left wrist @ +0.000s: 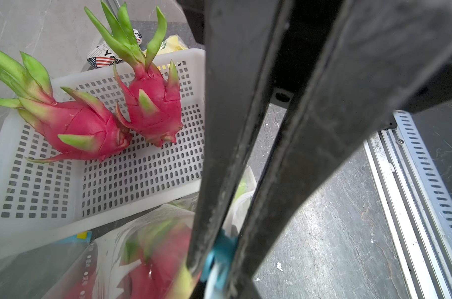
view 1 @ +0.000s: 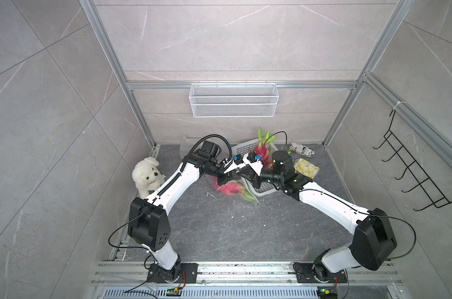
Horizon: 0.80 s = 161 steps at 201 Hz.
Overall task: Open the zip-top bag and take out the dragon fruit
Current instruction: Pick up the zipper food storage bag at the center of the board.
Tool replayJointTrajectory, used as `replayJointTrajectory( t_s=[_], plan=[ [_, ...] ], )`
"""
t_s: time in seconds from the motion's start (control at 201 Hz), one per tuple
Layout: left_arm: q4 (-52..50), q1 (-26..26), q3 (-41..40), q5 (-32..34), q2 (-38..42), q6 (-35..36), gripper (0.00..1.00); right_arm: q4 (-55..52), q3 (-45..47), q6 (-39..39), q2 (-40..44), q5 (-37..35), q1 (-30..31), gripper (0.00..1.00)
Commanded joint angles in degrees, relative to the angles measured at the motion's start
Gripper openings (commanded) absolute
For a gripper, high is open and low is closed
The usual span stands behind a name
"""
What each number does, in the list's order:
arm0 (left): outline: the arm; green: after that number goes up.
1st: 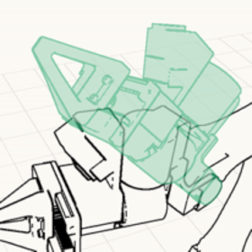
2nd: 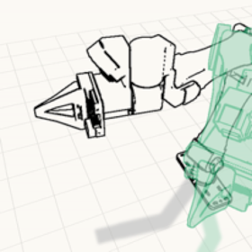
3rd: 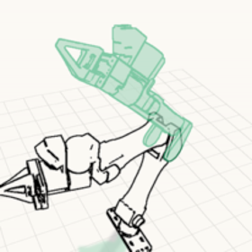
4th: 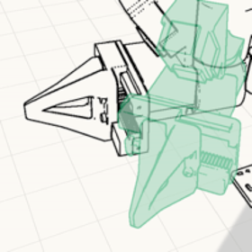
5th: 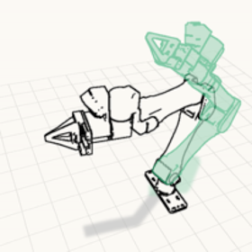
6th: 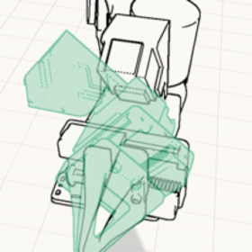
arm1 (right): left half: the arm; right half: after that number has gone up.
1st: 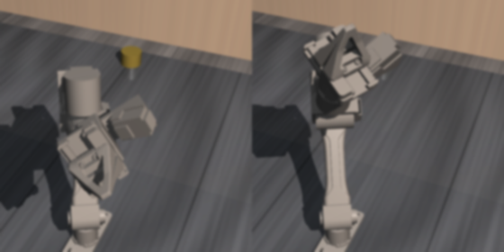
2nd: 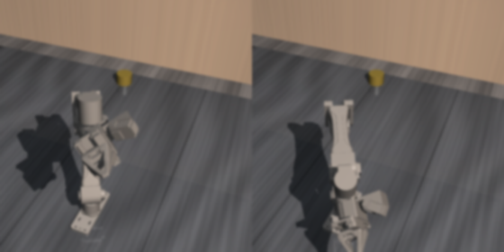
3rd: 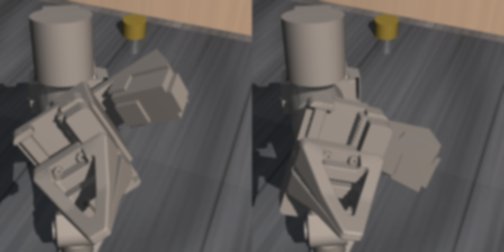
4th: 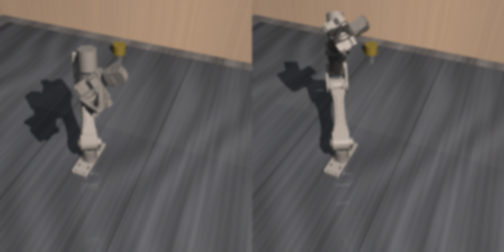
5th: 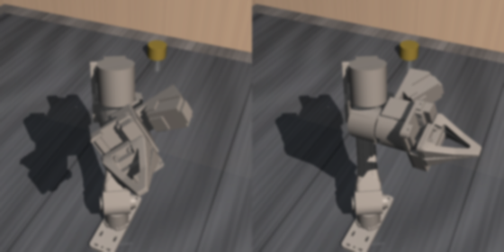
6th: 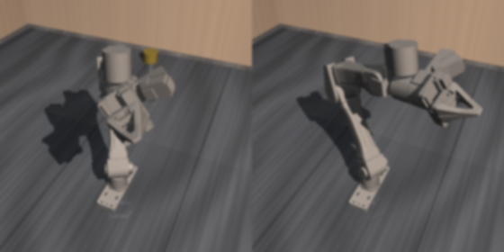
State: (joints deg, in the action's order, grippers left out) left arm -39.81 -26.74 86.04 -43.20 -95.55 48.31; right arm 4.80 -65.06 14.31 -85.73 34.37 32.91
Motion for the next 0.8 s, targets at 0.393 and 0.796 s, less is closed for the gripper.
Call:
replayJointTrajectory(
  t_s=[0.393,0.796],
  plan=[
    [0.7,-0.2,2.5,0.4,2.4,-2.7,0.00,0.3,2.1,-2.0,1.8,-0.5,-0.5,0.00],
    [6.8,0.9,2.5,-0.1,5.7,-6.9,0.00,0.9,7.3,-3.1,1.7,-3.1,-0.2,0.02]
  ],
)
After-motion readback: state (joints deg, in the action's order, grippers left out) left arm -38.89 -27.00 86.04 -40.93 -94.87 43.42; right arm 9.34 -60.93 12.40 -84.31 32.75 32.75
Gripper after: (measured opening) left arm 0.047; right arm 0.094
